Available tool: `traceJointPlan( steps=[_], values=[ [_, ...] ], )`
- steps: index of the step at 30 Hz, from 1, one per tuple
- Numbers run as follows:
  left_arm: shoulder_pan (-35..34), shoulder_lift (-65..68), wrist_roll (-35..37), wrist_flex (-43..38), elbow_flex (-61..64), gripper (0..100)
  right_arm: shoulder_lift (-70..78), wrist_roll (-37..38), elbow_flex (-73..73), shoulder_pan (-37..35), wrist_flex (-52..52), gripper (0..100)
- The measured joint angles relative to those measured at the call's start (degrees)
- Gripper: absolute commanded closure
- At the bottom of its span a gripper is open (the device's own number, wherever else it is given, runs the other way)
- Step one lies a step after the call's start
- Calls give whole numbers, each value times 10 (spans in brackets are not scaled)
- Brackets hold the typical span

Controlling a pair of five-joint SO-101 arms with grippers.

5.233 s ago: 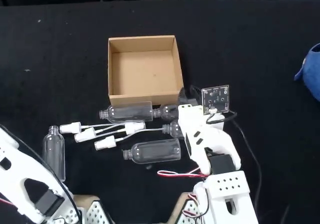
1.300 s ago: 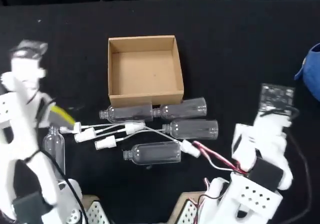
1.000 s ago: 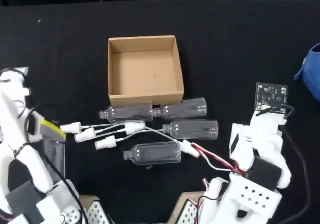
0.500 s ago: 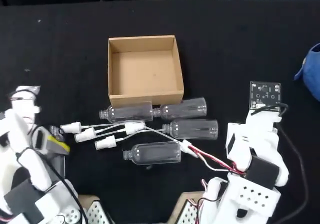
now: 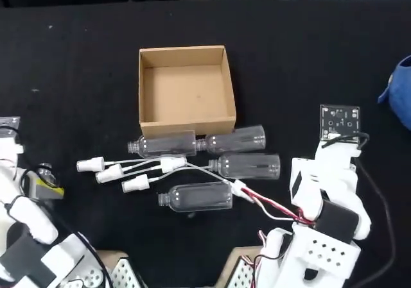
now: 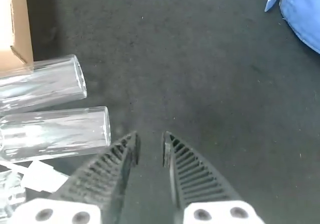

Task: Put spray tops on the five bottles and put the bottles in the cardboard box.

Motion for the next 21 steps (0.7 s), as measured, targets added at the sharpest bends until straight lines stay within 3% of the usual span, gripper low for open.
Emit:
traceJointPlan(
  steps=[4, 10, 12, 15, 21],
  values=[
    [40, 0, -17, 0, 0, 738, 0, 0, 0, 0, 0, 923],
    [50, 0, -21, -4, 44, 982, 0, 0, 0, 0, 0, 923],
    [54, -1, -22, -4, 54, 947, 0, 0, 0, 0, 0, 923],
    [53, -1, -22, -3, 55, 972, 0, 0, 0, 0, 0, 923],
    [-30, 2, -4, -4, -29, 970, 0, 0, -17, 0, 0, 923]
  ],
)
